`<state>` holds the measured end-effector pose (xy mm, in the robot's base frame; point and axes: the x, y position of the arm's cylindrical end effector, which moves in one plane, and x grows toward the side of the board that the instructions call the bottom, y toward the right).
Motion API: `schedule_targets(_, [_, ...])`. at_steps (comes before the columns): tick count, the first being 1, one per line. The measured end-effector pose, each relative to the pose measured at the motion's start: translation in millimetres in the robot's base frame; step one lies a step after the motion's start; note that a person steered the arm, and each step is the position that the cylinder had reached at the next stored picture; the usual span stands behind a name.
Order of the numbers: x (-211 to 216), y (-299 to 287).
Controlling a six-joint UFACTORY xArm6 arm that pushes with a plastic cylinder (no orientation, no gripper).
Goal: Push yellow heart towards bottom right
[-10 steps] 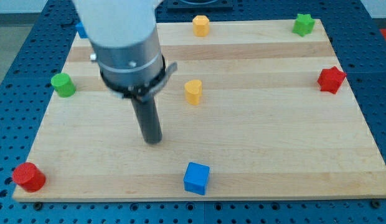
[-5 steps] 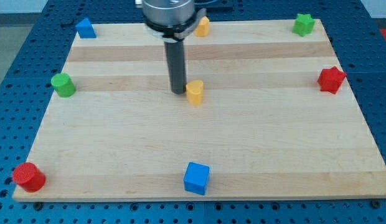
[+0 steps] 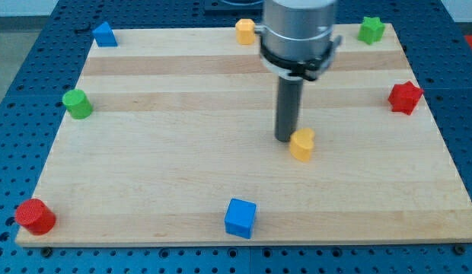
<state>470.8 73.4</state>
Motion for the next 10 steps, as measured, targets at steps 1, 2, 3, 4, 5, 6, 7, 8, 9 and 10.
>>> schedule_targets(1, [26,33])
schedule_targets(2, [52,67])
schedule_targets(3, [69,105])
schedule_targets(4, [69,133])
schedule_targets(5, [74,138])
schedule_targets(6, [78,137])
schedule_targets(7, [64,137])
schedule_targets(8, [63,114])
schedule_targets(9, [81,100])
schedule_targets(10, [92,103])
